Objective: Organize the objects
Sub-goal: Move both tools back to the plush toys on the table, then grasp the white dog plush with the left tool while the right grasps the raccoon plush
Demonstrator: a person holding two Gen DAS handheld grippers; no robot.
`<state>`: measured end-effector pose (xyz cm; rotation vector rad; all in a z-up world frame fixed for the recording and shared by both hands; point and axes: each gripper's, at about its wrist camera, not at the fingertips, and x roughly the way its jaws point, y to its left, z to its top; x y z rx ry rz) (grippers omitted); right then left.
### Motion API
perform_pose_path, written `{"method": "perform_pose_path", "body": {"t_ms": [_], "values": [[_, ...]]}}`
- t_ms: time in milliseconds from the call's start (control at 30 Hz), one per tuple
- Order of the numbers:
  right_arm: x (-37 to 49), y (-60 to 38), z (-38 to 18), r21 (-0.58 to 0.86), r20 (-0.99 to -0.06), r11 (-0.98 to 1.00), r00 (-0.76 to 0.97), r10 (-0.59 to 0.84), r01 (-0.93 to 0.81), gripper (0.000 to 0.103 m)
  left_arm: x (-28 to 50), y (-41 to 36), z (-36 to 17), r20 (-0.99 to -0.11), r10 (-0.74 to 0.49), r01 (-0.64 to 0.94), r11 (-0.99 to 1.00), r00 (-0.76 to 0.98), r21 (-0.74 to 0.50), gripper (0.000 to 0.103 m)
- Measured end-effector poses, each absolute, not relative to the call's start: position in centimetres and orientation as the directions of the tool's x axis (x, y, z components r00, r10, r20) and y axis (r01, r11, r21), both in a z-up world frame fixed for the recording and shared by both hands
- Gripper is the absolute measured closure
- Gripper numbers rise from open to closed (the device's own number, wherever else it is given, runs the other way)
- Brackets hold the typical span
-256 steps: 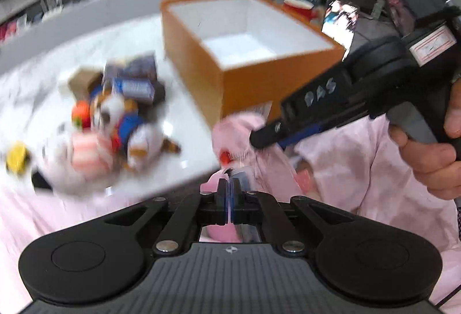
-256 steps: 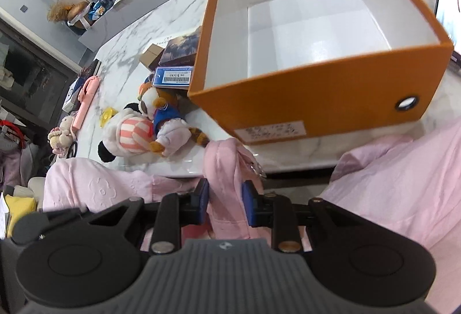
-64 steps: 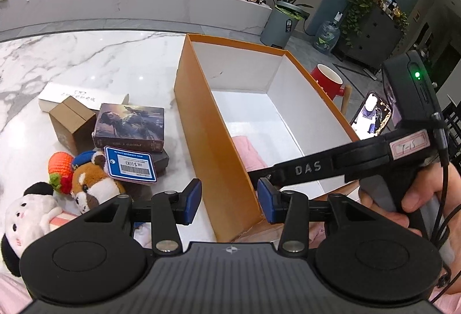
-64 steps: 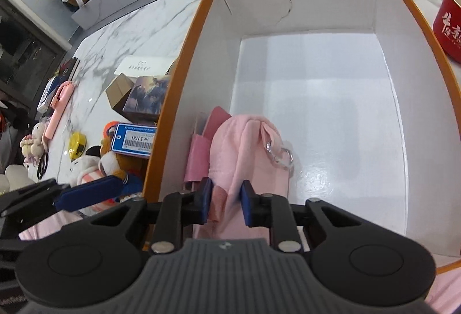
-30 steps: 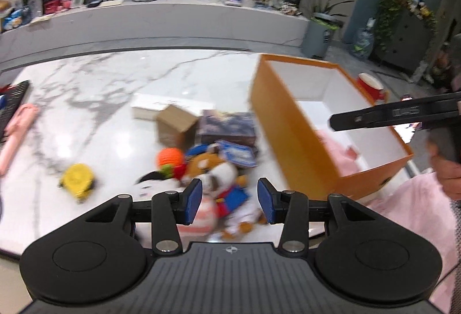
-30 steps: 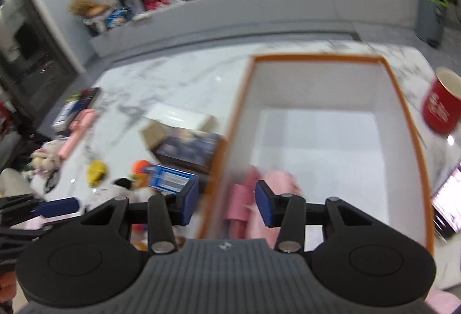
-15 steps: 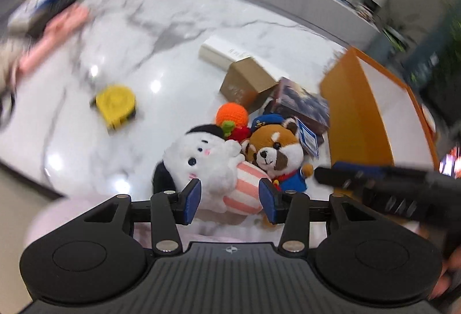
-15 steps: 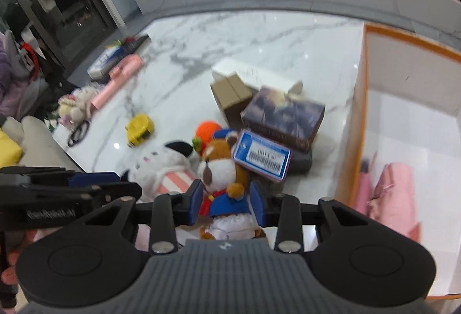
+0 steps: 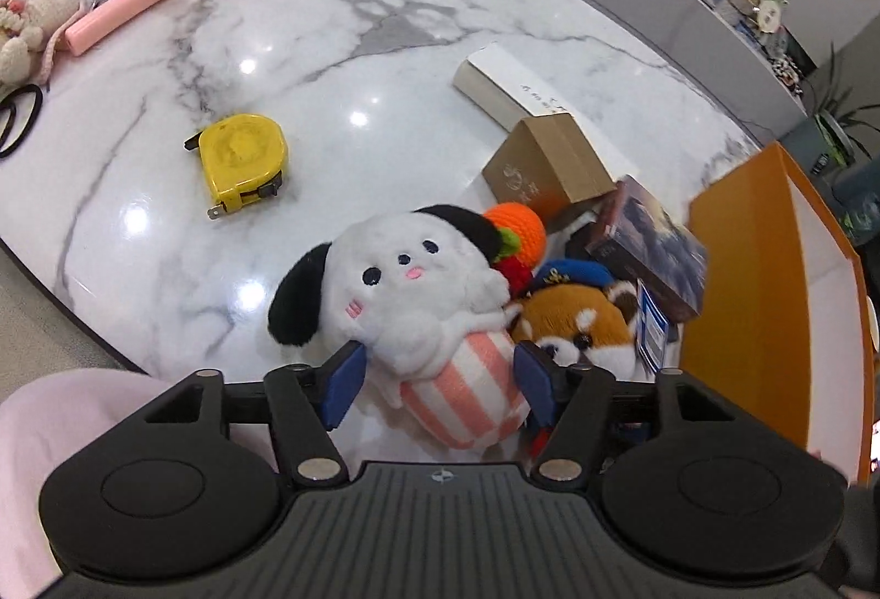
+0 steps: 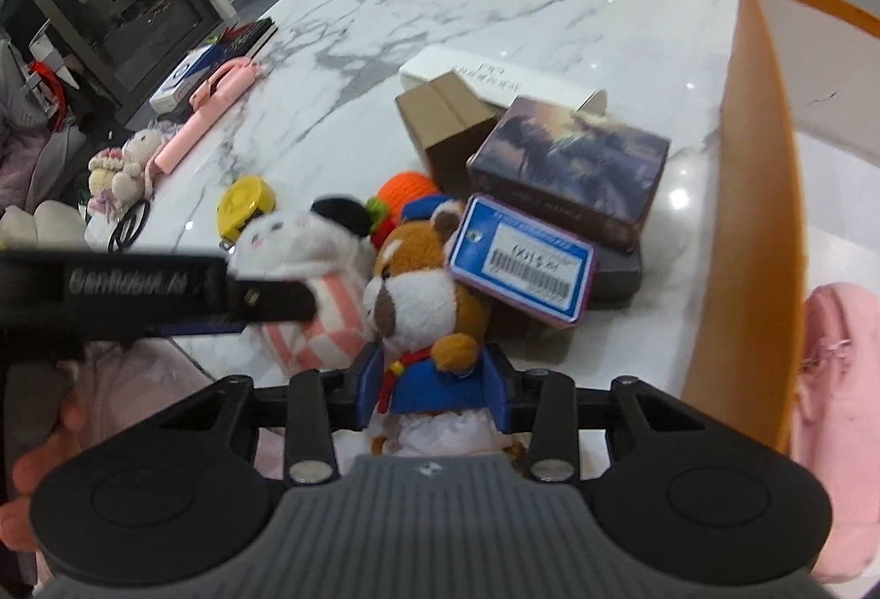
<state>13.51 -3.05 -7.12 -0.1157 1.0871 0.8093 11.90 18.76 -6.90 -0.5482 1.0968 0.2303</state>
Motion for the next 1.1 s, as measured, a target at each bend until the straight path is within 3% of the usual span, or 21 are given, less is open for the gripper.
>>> {"method": "perform_pose_path", "body": {"t_ms": [233, 367, 533, 667, 967, 1100], "values": [[13.1, -2.6, -7.7, 0.299, -0.821, 0.715, 0.211, 0.53, -0.632, 0.062, 13.2, 18.2, -8.6, -0.909, -0.084, -0.459, 0.842, 0.409, -0.284, 0.022], [13.2, -2.6, -7.7, 0.304, -0.82, 0.714, 0.209, 0.534, -0.631, 0.062, 13.3, 18.4, -8.7, -0.907, -0.084, -0.442, 0.853, 0.412, -0.279, 0.026], [13.5, -2.7, -7.8, 0.316, -0.817, 0.716, 0.205, 0.538, -0.623, 0.062, 13.9, 17.7, -8.1, -0.937, -0.069, -0.274, 0.947, 0.344, -0.17, 0.03], [13.6, -2.9, -7.3, 0.302, -0.816, 0.715, 0.217, 0.536, -0.631, 0.062, 13.9, 18.6, -8.1, -0.952, -0.11, -0.171, 0.972, 0.286, -0.164, 0.029], [13.9, -3.0, -7.0, 0.3, -0.817, 0.724, 0.225, 0.532, -0.622, 0.062, 13.2, 21.2, -8.7, -0.933, -0.199, -0.304, 0.907, 0.301, -0.292, 0.024], [14.3, -2.7, -7.0, 0.303, -0.814, 0.72, 0.223, 0.536, -0.624, 0.061, 13.1, 21.6, -8.0, -0.93, -0.143, -0.367, 0.89, 0.338, -0.271, 0.024]]}}
